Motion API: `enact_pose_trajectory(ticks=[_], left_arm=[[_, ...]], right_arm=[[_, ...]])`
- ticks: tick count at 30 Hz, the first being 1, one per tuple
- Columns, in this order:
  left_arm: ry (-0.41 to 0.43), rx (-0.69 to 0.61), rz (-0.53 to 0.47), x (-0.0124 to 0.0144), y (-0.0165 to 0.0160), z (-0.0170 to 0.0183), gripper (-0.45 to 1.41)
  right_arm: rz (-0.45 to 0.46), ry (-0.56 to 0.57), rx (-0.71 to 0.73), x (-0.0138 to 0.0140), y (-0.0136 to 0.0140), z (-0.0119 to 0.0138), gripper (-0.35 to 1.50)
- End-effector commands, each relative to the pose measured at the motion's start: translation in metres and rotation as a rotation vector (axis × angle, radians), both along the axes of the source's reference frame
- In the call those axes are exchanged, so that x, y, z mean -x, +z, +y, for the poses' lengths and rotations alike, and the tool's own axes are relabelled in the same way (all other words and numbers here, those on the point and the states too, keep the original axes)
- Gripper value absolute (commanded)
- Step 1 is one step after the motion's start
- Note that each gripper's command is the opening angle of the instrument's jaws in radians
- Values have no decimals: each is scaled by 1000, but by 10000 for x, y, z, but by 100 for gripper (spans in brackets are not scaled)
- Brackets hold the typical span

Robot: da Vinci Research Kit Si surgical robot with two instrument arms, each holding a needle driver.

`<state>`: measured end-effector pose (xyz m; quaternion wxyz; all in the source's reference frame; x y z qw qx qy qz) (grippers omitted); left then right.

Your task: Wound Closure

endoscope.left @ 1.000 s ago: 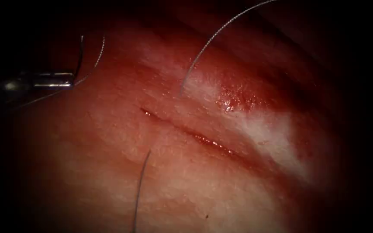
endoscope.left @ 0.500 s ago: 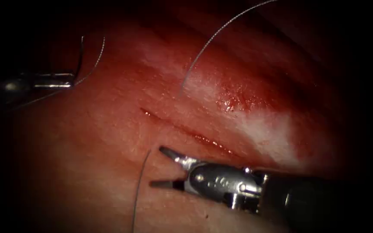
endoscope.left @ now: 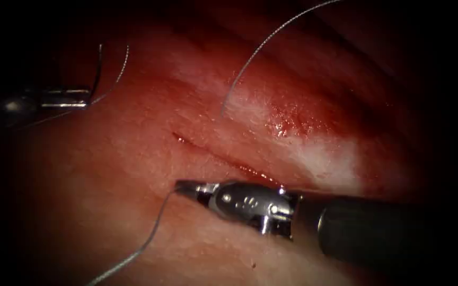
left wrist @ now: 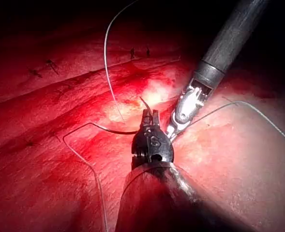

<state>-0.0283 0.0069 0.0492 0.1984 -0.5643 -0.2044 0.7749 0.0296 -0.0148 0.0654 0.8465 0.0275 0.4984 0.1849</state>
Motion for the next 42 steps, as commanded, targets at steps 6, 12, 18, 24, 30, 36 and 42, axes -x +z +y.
enact_pose_trajectory(ticks=[6,12,18,24,30,36,42], left_arm=[[2,-1,-2,4,6,-4,-45],[2,-1,-1,5,6,-4,-45],[2,0,-1,5,7,-4,-45],[2,0,-1,5,7,-5,-45],[1,0,0,5,7,-5,-45],[1,0,0,5,6,-5,-45],[1,0,0,6,6,-5,-45]], right_arm=[[4,-26,26,17,-41,-23,-35],[13,-68,55,29,-88,-75,-35],[14,-114,71,23,-122,-116,-35],[26,-150,68,16,-161,-155,-35],[41,-167,61,6,-180,-165,-35],[80,-130,56,13,-182,-137,108],[71,-82,45,36,-153,-81,106]])
